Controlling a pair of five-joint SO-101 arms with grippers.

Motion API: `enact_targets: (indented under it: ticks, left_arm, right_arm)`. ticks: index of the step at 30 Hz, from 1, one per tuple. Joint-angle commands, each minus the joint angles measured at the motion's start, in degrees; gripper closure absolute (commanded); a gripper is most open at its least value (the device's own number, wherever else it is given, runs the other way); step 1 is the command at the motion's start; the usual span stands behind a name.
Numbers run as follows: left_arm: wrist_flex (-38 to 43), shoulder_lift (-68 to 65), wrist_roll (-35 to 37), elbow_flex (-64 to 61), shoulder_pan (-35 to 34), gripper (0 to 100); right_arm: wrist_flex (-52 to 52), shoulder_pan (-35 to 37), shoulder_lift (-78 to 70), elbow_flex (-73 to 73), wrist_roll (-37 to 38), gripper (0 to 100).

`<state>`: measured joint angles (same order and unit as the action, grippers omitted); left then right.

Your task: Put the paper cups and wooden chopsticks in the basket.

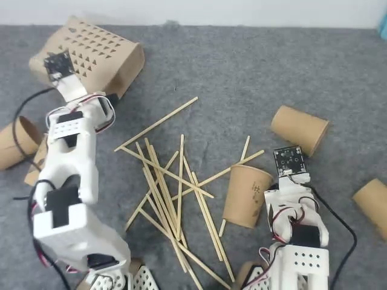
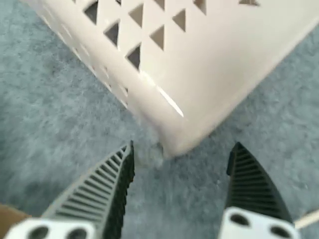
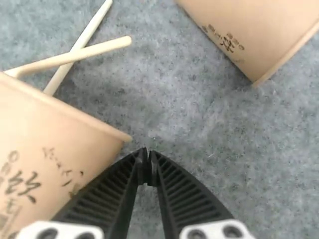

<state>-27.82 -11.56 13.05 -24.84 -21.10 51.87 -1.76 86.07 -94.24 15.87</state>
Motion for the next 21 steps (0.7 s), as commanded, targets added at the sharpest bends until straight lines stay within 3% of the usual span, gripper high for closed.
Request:
enact_targets:
  ticks: [1, 4, 9, 12, 21]
  left_arm:
    - [4.9, -0.4, 1.0, 2.8, -0.2, 71]
    - [4.9, 0.0, 1.0, 2.9, 0.2, 77]
    - [4.9, 0.7, 0.6, 2.9, 2.3, 100]
    - [4.9, 0.4, 0.7, 2.9, 3.3, 97]
    - [1.9, 2.3, 1.0, 3.0, 3.9, 99]
  right_arm:
    - [-1.5, -0.7, 0.7, 0.3, 0.8, 98.9]
    - [-1.5, -0.7, 0.7, 0.3, 0.8, 98.9]
    - [-1.5, -0.7, 0.7, 0.3, 0.8, 98.9]
    - [-1.5, -0.7, 0.7, 0.3, 0.8, 98.9]
    - [-1.5, -0.7, 0.7, 0.3, 0.8, 98.9]
